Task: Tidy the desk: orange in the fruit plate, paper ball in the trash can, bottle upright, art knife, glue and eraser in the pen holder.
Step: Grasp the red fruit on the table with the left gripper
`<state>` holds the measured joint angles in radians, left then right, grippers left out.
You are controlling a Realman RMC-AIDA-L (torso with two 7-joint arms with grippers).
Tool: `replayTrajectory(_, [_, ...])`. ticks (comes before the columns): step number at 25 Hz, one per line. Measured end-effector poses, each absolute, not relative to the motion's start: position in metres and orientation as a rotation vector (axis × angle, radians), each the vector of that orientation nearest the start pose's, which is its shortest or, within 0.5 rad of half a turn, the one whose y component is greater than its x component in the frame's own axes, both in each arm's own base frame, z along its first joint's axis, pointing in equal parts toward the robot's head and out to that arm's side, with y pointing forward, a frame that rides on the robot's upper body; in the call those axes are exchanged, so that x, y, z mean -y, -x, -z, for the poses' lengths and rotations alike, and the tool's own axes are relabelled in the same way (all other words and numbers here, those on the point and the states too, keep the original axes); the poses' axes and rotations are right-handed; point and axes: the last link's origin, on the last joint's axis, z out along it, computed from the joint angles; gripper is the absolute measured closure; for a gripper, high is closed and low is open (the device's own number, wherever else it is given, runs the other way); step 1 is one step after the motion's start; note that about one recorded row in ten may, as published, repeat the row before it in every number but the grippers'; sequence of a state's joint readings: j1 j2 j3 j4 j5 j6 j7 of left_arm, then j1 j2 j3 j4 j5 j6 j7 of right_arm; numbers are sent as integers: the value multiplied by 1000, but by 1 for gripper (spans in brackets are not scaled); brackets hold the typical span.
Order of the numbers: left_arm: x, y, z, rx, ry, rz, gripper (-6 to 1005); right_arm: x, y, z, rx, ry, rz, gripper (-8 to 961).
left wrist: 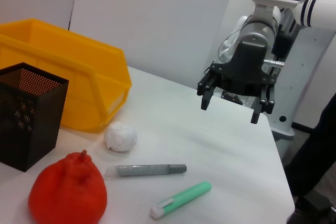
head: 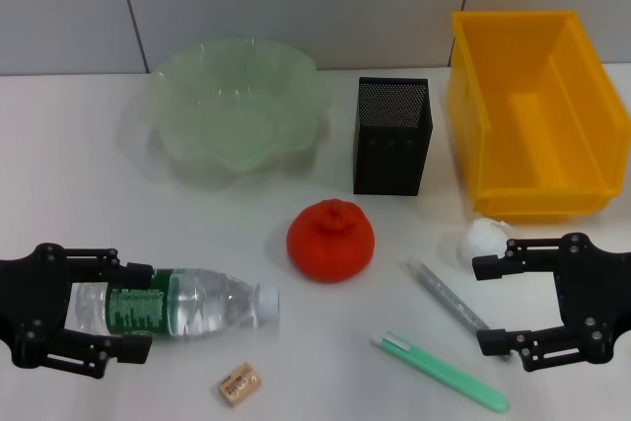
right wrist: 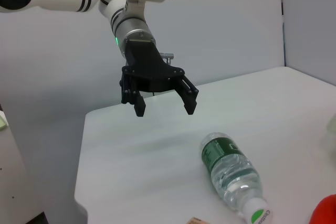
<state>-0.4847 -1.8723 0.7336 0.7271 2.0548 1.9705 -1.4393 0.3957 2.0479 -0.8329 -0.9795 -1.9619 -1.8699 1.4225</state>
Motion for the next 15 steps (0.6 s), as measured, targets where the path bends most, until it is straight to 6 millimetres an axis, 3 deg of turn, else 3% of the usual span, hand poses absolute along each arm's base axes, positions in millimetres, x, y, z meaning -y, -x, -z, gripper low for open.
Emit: replayTrajectory(15, [-291,278,-84,543,3038,597,153,-285,-250,-41,-331,2978,-635,171])
